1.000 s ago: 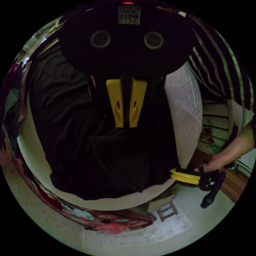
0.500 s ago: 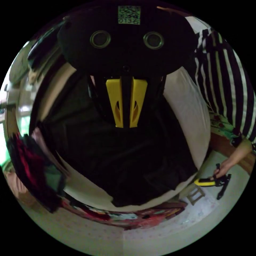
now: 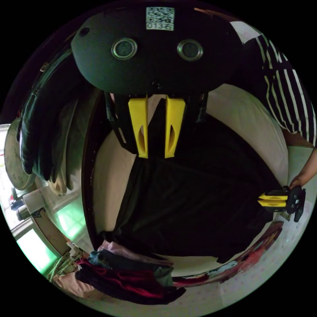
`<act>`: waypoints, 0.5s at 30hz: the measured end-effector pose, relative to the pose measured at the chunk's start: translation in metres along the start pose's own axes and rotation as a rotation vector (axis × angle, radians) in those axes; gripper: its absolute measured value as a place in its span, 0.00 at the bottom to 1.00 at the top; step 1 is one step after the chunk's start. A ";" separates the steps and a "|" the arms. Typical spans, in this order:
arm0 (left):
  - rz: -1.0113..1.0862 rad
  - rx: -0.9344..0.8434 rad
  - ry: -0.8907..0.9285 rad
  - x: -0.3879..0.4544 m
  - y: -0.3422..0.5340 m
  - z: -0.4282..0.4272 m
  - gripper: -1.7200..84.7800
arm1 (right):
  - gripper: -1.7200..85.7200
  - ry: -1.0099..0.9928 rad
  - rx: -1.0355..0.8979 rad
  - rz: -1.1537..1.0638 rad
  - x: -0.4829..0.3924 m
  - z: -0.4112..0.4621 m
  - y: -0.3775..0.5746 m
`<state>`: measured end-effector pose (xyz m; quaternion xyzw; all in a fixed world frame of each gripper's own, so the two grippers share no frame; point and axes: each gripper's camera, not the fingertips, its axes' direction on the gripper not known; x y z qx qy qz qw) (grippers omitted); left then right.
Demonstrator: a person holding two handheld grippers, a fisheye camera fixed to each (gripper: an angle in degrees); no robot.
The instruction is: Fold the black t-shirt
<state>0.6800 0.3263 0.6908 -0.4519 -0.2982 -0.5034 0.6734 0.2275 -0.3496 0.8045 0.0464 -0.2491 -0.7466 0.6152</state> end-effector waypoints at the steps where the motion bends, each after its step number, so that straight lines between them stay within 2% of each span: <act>1: 0.020 -0.005 0.002 0.002 -0.005 0.003 0.03 | 0.09 0.003 -0.028 0.007 0.003 0.006 0.002; 6: 0.036 -0.009 -0.055 0.009 -0.022 0.002 0.02 | 0.06 0.088 -0.065 0.022 0.010 0.001 0.020; 9: -0.004 0.000 -0.057 0.008 -0.027 0.004 0.02 | 0.06 0.071 -0.006 0.104 0.022 -0.007 0.037; 11: -0.061 -0.036 -0.017 0.002 -0.027 0.014 0.02 | 0.06 0.054 -0.027 0.136 0.030 -0.002 0.043; 15: -0.185 0.048 -0.031 -0.011 -0.016 -0.002 0.02 | 0.08 0.042 0.017 0.251 0.044 -0.019 0.059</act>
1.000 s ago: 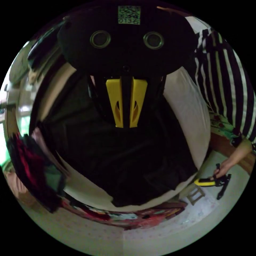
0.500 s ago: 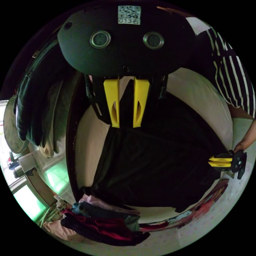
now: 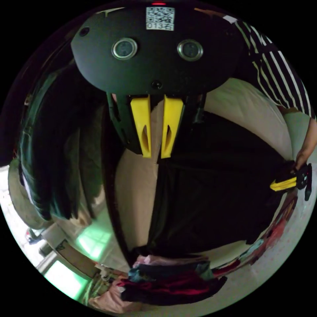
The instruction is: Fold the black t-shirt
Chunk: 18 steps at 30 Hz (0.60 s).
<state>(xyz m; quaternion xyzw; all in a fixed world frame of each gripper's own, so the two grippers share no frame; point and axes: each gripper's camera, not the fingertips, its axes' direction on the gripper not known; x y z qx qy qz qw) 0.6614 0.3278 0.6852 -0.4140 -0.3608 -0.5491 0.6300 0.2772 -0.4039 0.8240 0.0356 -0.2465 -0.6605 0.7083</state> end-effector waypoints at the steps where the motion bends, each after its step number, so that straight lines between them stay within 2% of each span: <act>1: -0.039 0.026 -0.025 -0.006 0.005 -0.008 0.02 | 0.08 -0.007 0.021 -0.002 -0.001 -0.009 0.007; 3: -0.072 0.058 -0.036 -0.011 0.015 -0.017 0.02 | 0.07 -0.049 -0.002 -0.074 -0.014 -0.014 0.017; 7: -0.073 -0.008 -0.084 -0.006 0.043 -0.015 0.02 | 0.05 0.042 -0.058 -0.216 -0.056 -0.006 0.040; 10: -0.082 -0.089 -0.105 0.001 0.060 0.001 0.02 | 0.03 0.052 -0.141 -0.242 -0.070 0.012 0.046; 12: -0.099 -0.159 -0.078 0.000 0.067 0.017 0.02 | 0.03 0.065 -0.101 -0.227 -0.070 0.010 0.050; 13: -0.121 -0.109 -0.084 -0.003 0.073 0.014 0.02 | 0.03 0.056 -0.114 -0.227 -0.068 0.009 0.049; 16: -0.164 -0.140 -0.043 -0.014 0.082 0.013 0.02 | 0.02 0.019 -0.173 -0.202 -0.060 0.006 0.045; 18: -0.187 -0.115 -0.045 -0.020 0.091 0.002 0.02 | 0.02 -0.005 -0.133 -0.212 -0.063 -0.006 0.039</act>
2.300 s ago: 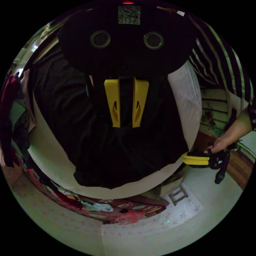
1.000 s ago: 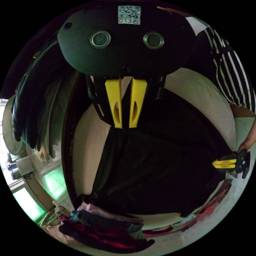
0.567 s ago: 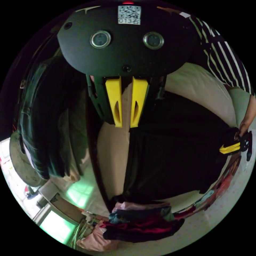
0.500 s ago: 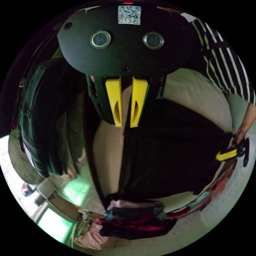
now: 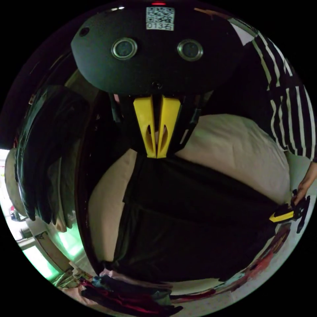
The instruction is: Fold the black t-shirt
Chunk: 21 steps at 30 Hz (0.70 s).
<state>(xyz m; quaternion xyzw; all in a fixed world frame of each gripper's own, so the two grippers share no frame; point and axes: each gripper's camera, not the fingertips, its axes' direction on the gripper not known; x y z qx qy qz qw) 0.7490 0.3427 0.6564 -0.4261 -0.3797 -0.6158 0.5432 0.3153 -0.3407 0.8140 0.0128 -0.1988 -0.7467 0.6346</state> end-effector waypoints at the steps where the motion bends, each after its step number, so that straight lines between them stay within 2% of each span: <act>1: -0.030 0.039 -0.041 -0.006 0.010 -0.010 0.02 | 0.02 0.029 0.053 -0.007 -0.006 -0.011 -0.005; 4: -0.138 0.015 -0.186 -0.030 0.038 -0.017 0.02 | 0.02 0.060 0.129 -0.052 -0.026 -0.027 -0.023; 10: -0.264 -0.174 -0.184 -0.087 0.080 0.014 0.02 | 0.02 0.028 0.032 -0.119 -0.062 -0.009 -0.056; 12: -0.254 -0.136 -0.199 -0.098 0.089 0.017 0.02 | 0.02 0.057 -0.065 -0.100 -0.062 0.003 -0.057; 13: -0.248 -0.128 -0.192 -0.107 0.093 0.018 0.02 | 0.02 0.038 0.015 -0.071 -0.060 0.000 -0.054; 17: -0.244 -0.137 -0.054 -0.140 0.101 0.013 0.02 | 0.02 -0.034 -0.009 -0.012 -0.055 -0.001 -0.063; 21: -0.333 -0.043 -0.042 -0.162 0.125 -0.008 0.03 | 0.02 0.027 0.074 0.005 -0.068 -0.030 -0.088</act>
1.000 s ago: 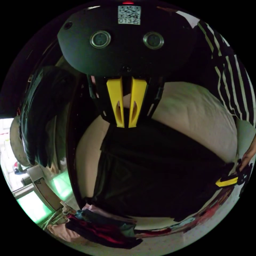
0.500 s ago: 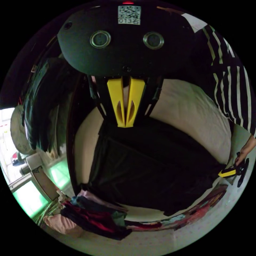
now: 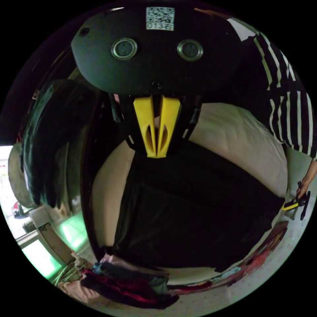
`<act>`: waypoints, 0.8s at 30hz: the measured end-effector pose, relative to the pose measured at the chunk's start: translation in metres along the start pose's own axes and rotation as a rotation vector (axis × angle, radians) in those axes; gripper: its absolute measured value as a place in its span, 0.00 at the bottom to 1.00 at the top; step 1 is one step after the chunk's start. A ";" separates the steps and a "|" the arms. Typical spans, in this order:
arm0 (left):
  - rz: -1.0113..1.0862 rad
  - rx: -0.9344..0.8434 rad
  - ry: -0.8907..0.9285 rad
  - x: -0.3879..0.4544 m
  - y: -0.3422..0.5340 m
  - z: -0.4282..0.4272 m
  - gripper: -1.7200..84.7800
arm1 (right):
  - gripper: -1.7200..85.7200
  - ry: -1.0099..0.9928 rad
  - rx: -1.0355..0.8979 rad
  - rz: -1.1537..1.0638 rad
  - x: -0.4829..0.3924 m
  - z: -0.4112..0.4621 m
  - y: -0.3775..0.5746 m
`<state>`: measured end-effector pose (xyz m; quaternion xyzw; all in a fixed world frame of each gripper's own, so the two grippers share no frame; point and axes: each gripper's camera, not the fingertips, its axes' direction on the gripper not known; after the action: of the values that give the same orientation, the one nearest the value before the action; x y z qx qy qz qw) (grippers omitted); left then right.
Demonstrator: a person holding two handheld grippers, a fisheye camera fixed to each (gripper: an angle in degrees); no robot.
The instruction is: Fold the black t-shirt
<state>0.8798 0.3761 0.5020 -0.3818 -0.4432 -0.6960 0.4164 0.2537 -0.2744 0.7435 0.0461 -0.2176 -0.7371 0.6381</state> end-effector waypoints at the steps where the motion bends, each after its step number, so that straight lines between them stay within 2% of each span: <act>1: -0.029 0.008 0.006 -0.009 0.007 -0.003 0.03 | 0.02 0.027 0.030 -0.015 -0.009 -0.008 -0.012; 5: 0.029 -0.007 0.013 -0.018 0.018 -0.001 0.04 | 0.02 -0.006 0.123 -0.148 -0.052 -0.024 -0.065; 10: 0.090 -0.074 -0.016 -0.032 0.014 0.019 0.03 | 0.02 -0.261 0.255 -0.490 -0.167 -0.038 -0.155; 14: 0.148 -0.069 0.008 -0.053 0.011 0.024 0.03 | 0.02 -0.376 0.218 -0.769 -0.259 -0.032 -0.189; 16: 0.164 -0.081 0.020 -0.061 0.013 0.023 0.02 | 0.02 -0.321 0.126 -0.871 -0.303 -0.014 -0.200; 18: 0.165 -0.101 0.004 -0.067 0.017 0.022 0.02 | 0.02 -0.311 0.093 -0.894 -0.317 -0.005 -0.206; 21: 0.040 -0.083 -0.074 -0.089 0.031 0.010 0.03 | 0.02 -0.364 0.077 -0.859 -0.313 -0.016 -0.225; 24: -0.074 0.043 -0.015 -0.111 0.035 -0.013 0.05 | 0.03 -0.388 0.224 -0.772 -0.306 -0.038 -0.256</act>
<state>0.9497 0.3818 0.4088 -0.3613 -0.4750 -0.6983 0.3952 0.0866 0.0331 0.5477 0.0535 -0.3787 -0.8882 0.2548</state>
